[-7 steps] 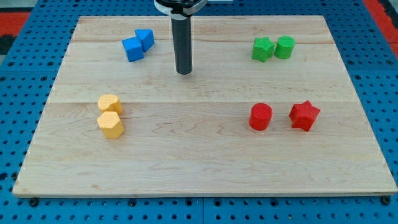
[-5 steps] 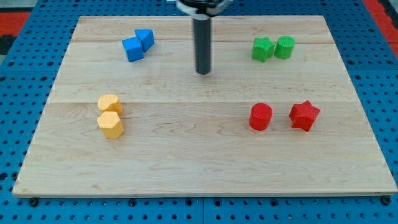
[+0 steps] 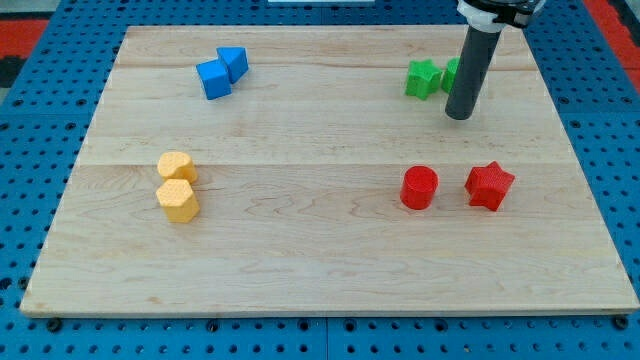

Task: Push the green circle to the top center

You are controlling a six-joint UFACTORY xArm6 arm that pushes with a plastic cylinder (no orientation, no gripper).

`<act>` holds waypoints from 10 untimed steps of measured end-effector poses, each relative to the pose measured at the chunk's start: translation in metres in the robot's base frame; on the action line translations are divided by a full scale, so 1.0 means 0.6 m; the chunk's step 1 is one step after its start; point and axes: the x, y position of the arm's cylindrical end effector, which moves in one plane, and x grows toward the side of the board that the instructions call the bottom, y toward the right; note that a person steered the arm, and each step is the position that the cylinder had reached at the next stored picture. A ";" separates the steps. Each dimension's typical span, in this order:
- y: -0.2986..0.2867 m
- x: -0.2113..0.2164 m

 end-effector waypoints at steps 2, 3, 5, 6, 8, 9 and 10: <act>0.004 -0.030; 0.005 -0.030; 0.024 -0.030; 0.024 -0.039; 0.024 -0.070; 0.025 -0.074; 0.025 -0.076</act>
